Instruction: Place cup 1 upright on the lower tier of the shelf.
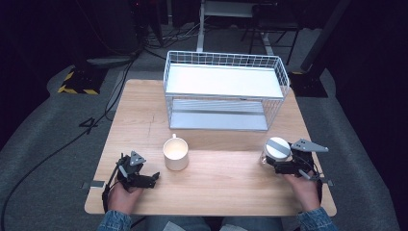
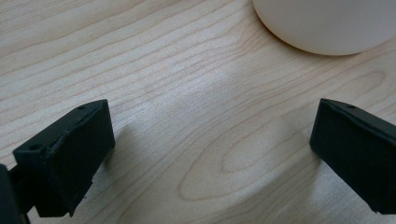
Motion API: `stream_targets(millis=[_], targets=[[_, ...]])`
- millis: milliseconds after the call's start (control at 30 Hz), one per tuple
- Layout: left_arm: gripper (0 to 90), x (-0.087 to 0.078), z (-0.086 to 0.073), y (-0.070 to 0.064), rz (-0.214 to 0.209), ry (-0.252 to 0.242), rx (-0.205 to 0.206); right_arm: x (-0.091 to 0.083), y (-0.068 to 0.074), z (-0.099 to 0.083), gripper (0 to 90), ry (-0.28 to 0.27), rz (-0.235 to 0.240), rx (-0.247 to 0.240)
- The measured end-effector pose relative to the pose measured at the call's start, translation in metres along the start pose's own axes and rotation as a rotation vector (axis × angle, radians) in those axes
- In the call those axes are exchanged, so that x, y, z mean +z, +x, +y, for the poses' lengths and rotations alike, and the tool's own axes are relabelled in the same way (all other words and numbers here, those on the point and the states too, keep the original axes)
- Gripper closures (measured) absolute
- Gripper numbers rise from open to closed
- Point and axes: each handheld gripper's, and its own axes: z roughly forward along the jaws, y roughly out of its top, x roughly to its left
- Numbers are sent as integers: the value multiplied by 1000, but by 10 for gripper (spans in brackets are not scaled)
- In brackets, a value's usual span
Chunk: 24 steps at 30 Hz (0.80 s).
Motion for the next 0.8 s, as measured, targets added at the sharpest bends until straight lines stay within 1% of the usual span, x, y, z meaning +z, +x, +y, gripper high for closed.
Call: stream_targets(millis=[167,200,233,300,800], targets=[[3,0,0,0,0,0,0,2,0,0,4,12,0,-8],[3,0,0,0,0,0,0,2,0,0,23,15,3,-12],[3,0,0,0,0,0,0,3,0,0,63,20,13,-22],[3,0,0,0,0,0,0,3,1,0,66,22,12,-28],[3,0,0,0,0,0,0,2,2,1,76,25,6,-33]])
